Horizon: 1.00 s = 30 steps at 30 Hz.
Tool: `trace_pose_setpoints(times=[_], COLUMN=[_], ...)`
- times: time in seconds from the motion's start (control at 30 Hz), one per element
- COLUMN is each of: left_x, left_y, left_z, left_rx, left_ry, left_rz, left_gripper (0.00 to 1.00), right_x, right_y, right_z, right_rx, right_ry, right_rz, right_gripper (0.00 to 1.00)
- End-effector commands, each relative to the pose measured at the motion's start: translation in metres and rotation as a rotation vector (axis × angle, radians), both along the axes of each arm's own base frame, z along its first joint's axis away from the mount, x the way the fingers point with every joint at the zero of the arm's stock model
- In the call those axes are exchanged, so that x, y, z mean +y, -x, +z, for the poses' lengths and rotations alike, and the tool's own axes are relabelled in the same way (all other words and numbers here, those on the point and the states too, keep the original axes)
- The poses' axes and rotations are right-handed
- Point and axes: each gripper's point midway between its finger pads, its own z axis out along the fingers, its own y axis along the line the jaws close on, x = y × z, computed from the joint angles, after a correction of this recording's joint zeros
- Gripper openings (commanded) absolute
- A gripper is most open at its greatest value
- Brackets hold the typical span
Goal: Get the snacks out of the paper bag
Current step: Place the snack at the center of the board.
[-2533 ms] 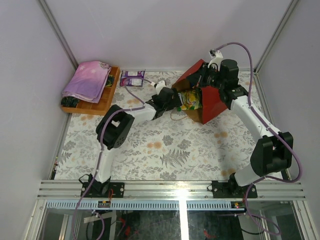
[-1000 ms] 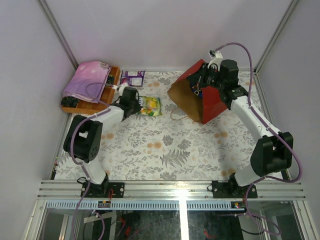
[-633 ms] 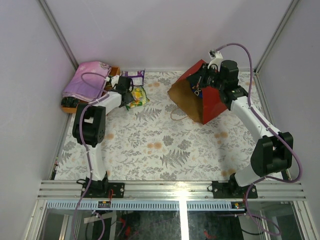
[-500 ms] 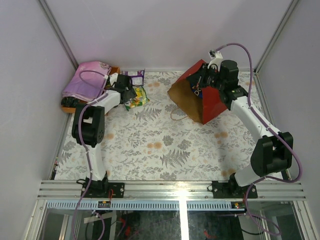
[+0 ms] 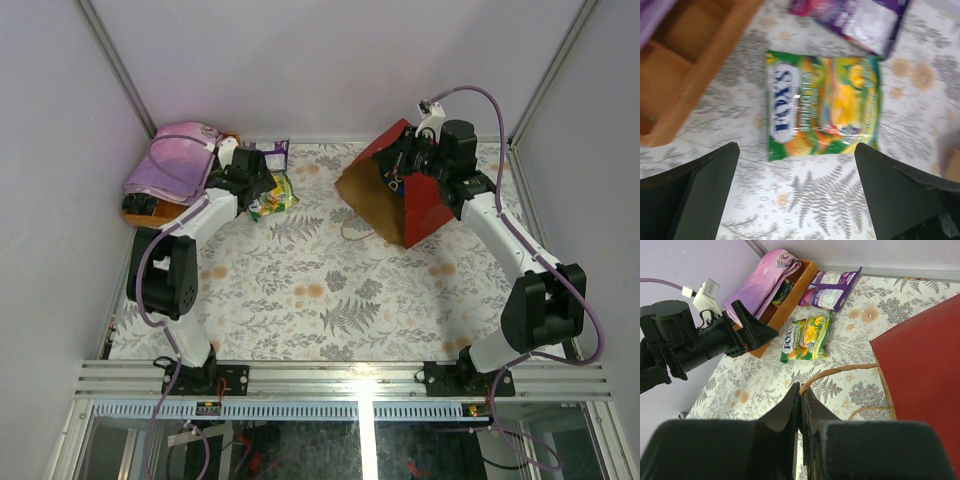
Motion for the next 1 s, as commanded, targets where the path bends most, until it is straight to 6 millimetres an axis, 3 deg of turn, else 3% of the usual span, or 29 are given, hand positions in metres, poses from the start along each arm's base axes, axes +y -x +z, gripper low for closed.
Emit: trace_pose_setpoints(times=[0.0,0.07,0.17,0.27,0.37,0.53,0.8,0.87,0.97], left_x=[-0.053,-0.097,-0.160,-0.205,-0.231,-0.241,-0.242,-0.242,-0.243], left_y=[-0.022,-0.026,-0.015,0.000,0.009,0.006,0.008,0.010,0.015], left_z=[0.013,0.003,-0.017,-0.032,-0.034,-0.048,-0.090,-0.090,-0.067], left_rx=[-0.109,-0.113,-0.069,-0.083,-0.121,-0.097,-0.003,0.003,-0.074], left_ry=[0.158,0.259,0.222,0.177,0.195,0.183,0.154,0.147,0.138], left_rz=[-0.225,-0.372,-0.524,-0.636,-0.674,-0.682,-0.687,-0.689,-0.690], left_gripper=[0.99,1.00,1.00,1.00,1.00,1.00,1.00,1.00,1.00], right_x=[0.012,0.012,0.012,0.011,0.010,0.008,0.008,0.009,0.008], right_y=[0.008,0.007,0.008,0.010,0.011,0.012,0.012,0.012,0.013], right_z=[0.036,0.036,0.035,0.035,0.035,0.035,0.033,0.033,0.034], right_rx=[-0.092,-0.092,-0.088,-0.089,-0.092,-0.096,-0.096,-0.093,-0.098], right_ry=[-0.050,-0.050,-0.048,-0.040,-0.035,-0.026,-0.022,-0.022,-0.019], right_rz=[0.061,0.060,0.063,0.060,0.059,0.054,0.056,0.059,0.059], right_gripper=[0.00,0.00,0.00,0.00,0.00,0.00,0.00,0.00,0.00])
